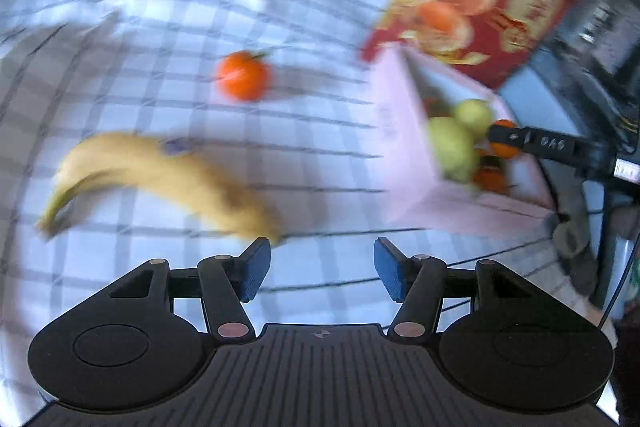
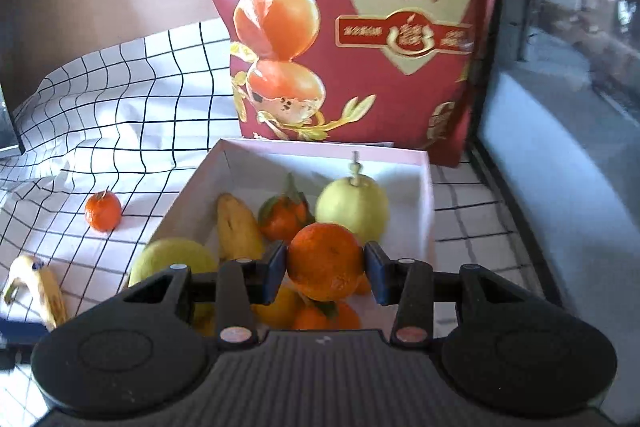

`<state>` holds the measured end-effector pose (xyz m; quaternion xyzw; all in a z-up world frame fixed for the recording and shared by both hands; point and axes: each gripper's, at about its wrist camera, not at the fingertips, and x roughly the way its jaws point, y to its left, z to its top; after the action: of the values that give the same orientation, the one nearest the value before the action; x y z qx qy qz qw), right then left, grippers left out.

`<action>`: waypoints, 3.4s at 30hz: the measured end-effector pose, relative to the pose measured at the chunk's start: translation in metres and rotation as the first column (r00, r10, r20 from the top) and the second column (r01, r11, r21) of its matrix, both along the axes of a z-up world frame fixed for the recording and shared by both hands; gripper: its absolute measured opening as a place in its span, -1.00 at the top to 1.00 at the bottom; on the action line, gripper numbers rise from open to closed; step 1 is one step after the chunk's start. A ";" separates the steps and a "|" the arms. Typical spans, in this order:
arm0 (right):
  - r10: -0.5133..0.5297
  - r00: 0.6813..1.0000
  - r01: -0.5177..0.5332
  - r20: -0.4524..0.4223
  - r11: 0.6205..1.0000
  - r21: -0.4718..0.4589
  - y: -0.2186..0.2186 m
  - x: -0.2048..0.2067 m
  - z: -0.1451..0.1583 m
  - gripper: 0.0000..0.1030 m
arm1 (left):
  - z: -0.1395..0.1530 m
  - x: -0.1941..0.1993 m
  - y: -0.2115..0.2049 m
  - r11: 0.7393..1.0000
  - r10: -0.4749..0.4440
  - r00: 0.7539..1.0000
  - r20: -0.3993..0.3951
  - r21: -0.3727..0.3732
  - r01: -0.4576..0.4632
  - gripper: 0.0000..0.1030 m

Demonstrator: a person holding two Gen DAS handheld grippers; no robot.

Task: Organize fruits
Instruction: 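Open both grippers to drop the pear and tangerine into the pink box, then grasp the leafy tangerine on the cloth with the left gripper, then grasp the yellow banana with the right gripper while the left gripper holds the tangerine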

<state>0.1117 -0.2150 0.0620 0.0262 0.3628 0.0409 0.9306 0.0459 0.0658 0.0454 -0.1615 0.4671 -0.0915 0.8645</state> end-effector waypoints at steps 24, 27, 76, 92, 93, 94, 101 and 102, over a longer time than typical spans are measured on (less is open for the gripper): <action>0.188 0.972 -0.176 0.143 0.980 -0.096 0.105 -0.015 0.042 -0.02 | -0.008 -0.032 0.091 0.969 0.248 0.968 -0.041 0.033 -0.246 -0.19; 0.369 0.920 -0.351 0.131 0.926 -0.140 0.150 -0.025 0.042 -0.04 | -0.009 -0.033 0.099 0.962 0.273 0.961 -0.049 0.036 -0.272 -0.19; 0.298 0.954 -0.300 -0.043 0.953 -0.036 0.145 -0.143 -0.047 -0.04 | -0.015 0.170 -0.007 0.900 -0.296 0.955 0.026 0.344 0.269 -0.16; 0.236 0.966 -0.240 -0.105 0.971 -0.022 0.111 -0.150 -0.058 -0.05 | -0.026 0.153 0.002 0.897 -0.242 0.970 0.029 0.387 0.212 -0.06; 0.239 0.965 -0.242 -0.108 0.970 -0.020 0.111 -0.150 -0.059 -0.04 | -0.022 0.145 0.006 0.910 -0.223 0.974 0.043 0.367 0.192 -0.06; 0.242 0.964 -0.245 -0.108 0.969 -0.019 0.111 -0.150 -0.059 -0.04 | -0.017 0.137 0.010 0.922 -0.208 0.977 0.053 0.345 0.178 -0.06; 0.291 0.950 -0.295 -0.109 0.955 -0.017 0.118 -0.147 -0.064 -0.06 | 0.016 0.059 0.049 0.987 -0.063 0.987 0.145 0.158 0.040 -0.06; 0.303 0.947 -0.306 -0.107 0.952 -0.016 0.120 -0.146 -0.064 -0.06 | 0.018 0.046 0.053 0.990 -0.035 0.989 0.146 0.142 0.015 -0.06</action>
<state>-0.0345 -0.0953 -0.0021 -0.0431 0.4108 0.1766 0.8934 0.0923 0.1193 0.0635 -0.0870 0.4090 -0.0809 0.9047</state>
